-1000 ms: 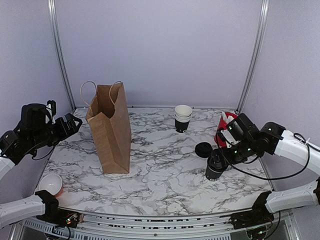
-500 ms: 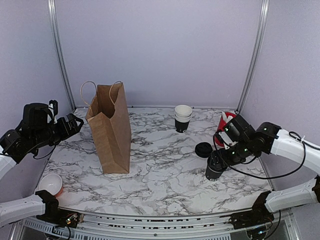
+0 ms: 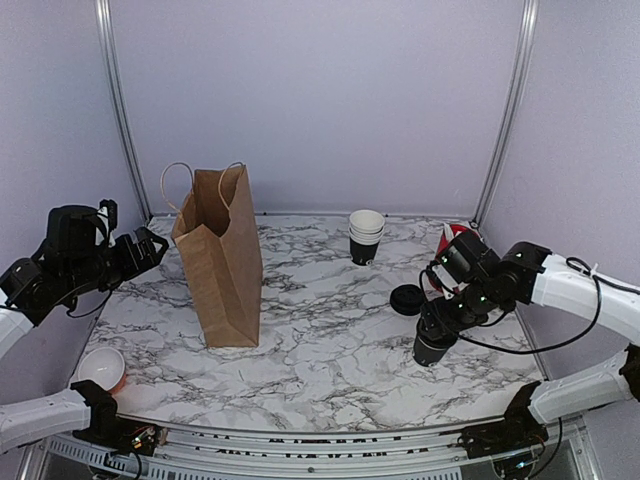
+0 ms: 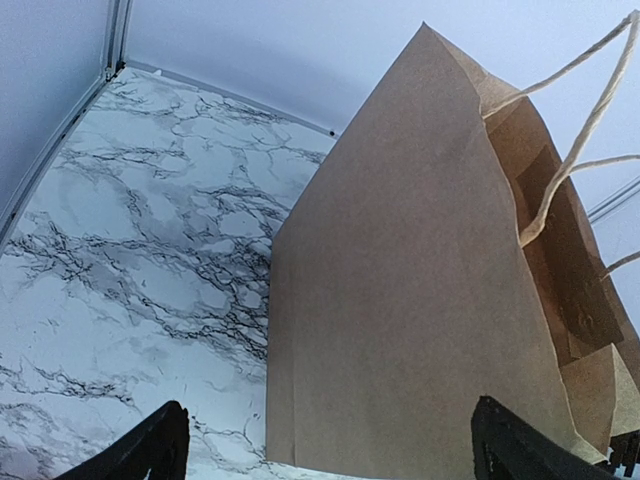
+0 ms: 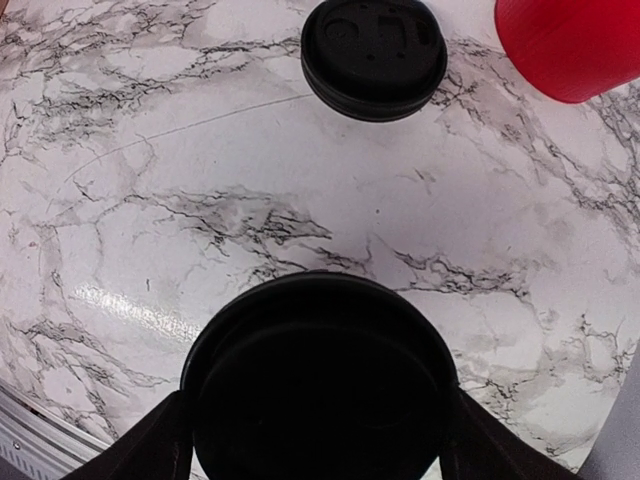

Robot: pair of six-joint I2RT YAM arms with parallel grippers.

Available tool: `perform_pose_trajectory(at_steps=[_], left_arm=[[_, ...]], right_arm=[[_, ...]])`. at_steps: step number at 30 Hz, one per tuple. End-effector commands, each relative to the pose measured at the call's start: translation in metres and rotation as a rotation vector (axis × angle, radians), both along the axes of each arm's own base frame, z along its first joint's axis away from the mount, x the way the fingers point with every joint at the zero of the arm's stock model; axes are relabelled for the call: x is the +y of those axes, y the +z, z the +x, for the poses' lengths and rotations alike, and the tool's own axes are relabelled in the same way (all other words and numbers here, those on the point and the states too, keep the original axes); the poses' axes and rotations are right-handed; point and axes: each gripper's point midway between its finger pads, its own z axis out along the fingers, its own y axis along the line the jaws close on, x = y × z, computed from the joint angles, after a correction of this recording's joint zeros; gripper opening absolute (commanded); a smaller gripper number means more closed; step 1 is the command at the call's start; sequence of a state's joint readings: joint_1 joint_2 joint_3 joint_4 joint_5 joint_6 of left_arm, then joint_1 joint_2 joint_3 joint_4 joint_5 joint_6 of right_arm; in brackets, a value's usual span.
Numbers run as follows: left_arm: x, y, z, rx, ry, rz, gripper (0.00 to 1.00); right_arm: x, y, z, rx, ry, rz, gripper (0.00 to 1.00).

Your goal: Pack the takeout coffee

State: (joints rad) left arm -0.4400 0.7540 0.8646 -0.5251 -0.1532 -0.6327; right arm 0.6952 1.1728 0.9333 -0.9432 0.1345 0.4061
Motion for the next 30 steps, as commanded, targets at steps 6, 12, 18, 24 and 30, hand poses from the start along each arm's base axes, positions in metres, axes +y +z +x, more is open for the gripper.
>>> perform_pose_trajectory(at_steps=[6, 12, 18, 24, 30], left_arm=[[-0.005, 0.022, 0.004, -0.056, -0.033, -0.009, 0.99], [-0.008, 0.022, 0.004, -0.054, -0.046, -0.01, 0.99], [-0.012, 0.03, 0.003, -0.068, -0.073, -0.018, 0.99], [-0.011, 0.044, 0.0, -0.084, -0.074, -0.022, 0.99], [-0.007, 0.056, -0.005, -0.099, -0.07, -0.024, 0.99]], right_arm=[[0.005, 0.011, 0.004, -0.021, 0.012, -0.04, 0.81], [0.002, 0.009, -0.002, -0.008, 0.01, -0.066, 0.81], [0.005, 0.006, -0.006, 0.0, 0.013, -0.039, 0.81], [0.013, 0.002, -0.007, 0.009, 0.024, 0.002, 0.81], [0.017, 0.007, -0.004, -0.001, 0.031, 0.028, 0.79]])
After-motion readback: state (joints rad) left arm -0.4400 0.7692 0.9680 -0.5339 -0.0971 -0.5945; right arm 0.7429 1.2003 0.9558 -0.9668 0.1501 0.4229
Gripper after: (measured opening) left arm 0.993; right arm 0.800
